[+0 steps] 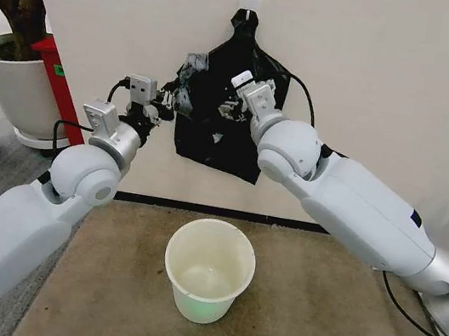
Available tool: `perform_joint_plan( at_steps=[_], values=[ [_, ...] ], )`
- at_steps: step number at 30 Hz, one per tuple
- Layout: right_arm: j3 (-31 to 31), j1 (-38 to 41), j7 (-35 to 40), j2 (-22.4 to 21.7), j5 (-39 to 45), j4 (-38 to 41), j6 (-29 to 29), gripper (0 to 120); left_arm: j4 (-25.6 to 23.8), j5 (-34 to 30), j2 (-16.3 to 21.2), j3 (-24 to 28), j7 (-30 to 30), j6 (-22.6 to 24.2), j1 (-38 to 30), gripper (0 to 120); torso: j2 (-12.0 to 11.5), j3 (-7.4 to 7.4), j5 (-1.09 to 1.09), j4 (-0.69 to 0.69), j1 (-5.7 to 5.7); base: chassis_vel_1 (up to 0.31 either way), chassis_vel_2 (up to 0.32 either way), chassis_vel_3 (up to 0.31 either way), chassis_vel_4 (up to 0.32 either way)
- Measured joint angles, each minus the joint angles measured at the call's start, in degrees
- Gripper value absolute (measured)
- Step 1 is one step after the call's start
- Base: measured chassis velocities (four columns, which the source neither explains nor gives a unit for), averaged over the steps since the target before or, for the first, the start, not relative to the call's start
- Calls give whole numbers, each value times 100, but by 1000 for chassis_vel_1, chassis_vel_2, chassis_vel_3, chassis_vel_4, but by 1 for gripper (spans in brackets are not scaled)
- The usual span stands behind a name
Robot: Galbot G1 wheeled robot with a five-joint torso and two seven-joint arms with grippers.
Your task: Place the garbage bag over the trash bin.
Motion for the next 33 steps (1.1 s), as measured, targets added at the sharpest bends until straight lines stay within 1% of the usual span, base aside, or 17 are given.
perform_joint_plan(
  at_steps=[1, 5, 8, 9, 10, 11, 12, 13, 15, 18, 21, 24, 25, 28, 29, 30, 33],
  values=[
    [0, 0, 0, 0, 0, 0, 0, 65, 0, 0, 0, 0, 0, 0, 0, 0, 0, 0, 0, 0, 0, 0, 0, 0, 0],
    [29, -1, 10, 9, -112, -22, 7, 46, -25, -2, -11, -3, 10, -1, 25, 0, 0, 0, 0, 1, 0, 0, 0, 0, 0],
    [44, -12, 26, -14, -142, 0, 11, 36, -45, -2, -27, -4, 15, -1, 58, 0, 0, 0, -1, 0, 0, 0, 0, 0, 0],
    [44, -12, 26, -14, -142, 0, 11, 36, -45, -2, -27, -4, 15, -1, 58, 0, 0, 0, -1, 0, 0, 0, 0, 0, 0],
    [69, -42, 51, -26, -145, 23, 13, 31, -60, -2, -32, -5, 15, -1, 76, 0, 0, 0, 0, 0, 0, 0, 0, 0, 0],
    [103, -80, 67, -41, -145, 54, 14, 25, -77, 0, -32, -7, 16, -2, 100, 0, 0, 0, 0, 0, 0, 0, 0, 0, 0],
    [139, -108, 84, -53, -145, 80, 15, 23, -90, 1, -29, -12, 17, -2, 120, 0, 0, 0, 0, 0, 0, 0, 0, 0, 0],
    [192, -139, 111, -67, -141, 109, 17, 16, -107, 1, -19, -23, 20, -3, 159, 0, 0, 0, 0, 0, 0, 0, 0, 0, 0],
    [254, -170, 131, -75, -136, 131, 19, 15, -117, 2, -10, -33, 22, -6, 189, 0, 0, 0, 0, 0, 0, 0, 0, 0, 0],
    [537, -337, 194, -75, -95, 197, 25, 1, -144, 3, 23, -70, 25, -37, 301, 0, 0, 0, 0, 0, 0, 0, 0, 0, 0],
    [821, -517, 344, -41, 153, 295, 173, 0, -156, -2, 41, -92, 27, -73, 406, 0, 0, 0, 0, 0, 0, 0, 0, 0, 0],
    [928, -594, 437, -9, 371, 318, 366, 0, -157, -12, 40, -99, 28, -98, 435, 0, 0, 0, 0, 0, 0, 0, 0, 0, 0],
    [1072, -700, 580, 46, 789, 349, 716, 0, -157, -34, 28, -104, 28, -121, 464, 0, 0, 0, -1, 0, 0, 0, 0, 0, 0],
    [1318, -851, 866, 143, 1657, 419, 1457, 0, -188, -183, -1, -116, 0, -146, 516, 0, 0, -1, -2, 1, 0, 0, 0, 0, 0],
    [1378, -895, 925, 158, 1850, 449, 1610, 0, -198, -220, -2, -121, -8, -147, 528, 0, 0, -1, -1, 1, 0, 0, 0, 0, 0],
    [1378, -895, 925, 158, 1850, 449, 1610, 0, -198, -220, -2, -121, -8, -147, 528, 0, 0, -1, -1, 1, 0, 0, 0, 0, 0],
    [1595, -1104, 1016, 174, 2299, 544, 2125, 0, -217, -321, 5, -143, -21, -177, 577, 0, 0, 0, -1, 0, 0, 0, 0, 0, 0]
  ],
)
